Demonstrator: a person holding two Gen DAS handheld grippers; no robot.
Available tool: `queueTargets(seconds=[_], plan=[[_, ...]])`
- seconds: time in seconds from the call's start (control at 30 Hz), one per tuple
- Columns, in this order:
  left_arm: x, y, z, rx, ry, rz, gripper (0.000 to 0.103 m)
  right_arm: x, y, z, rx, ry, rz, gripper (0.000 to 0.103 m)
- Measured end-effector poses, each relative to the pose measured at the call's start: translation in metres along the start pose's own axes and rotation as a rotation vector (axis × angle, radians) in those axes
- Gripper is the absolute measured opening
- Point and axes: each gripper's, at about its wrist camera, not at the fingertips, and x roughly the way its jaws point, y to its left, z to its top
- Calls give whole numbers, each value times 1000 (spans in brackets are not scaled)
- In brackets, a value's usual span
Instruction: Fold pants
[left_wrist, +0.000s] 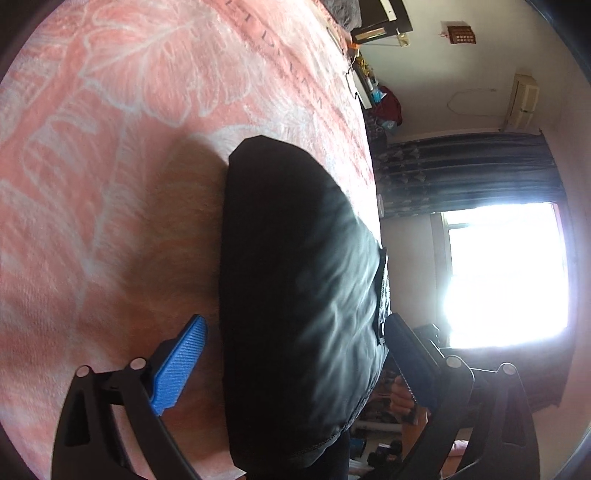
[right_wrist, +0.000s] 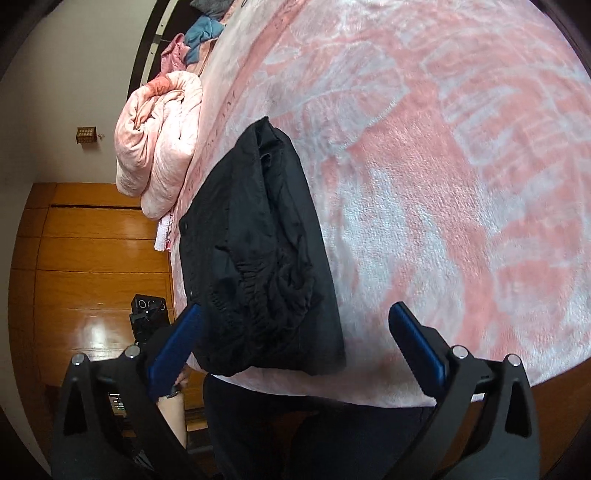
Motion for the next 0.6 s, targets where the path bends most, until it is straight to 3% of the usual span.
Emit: queueTargets(seconds=[0.23,0.6], plan=[[23,9,8,8,68,-59,98,36,9,19,-38,69,90,101],[72,10,14,26,190,-66,99,81,32,36,-113,223,99,101]])
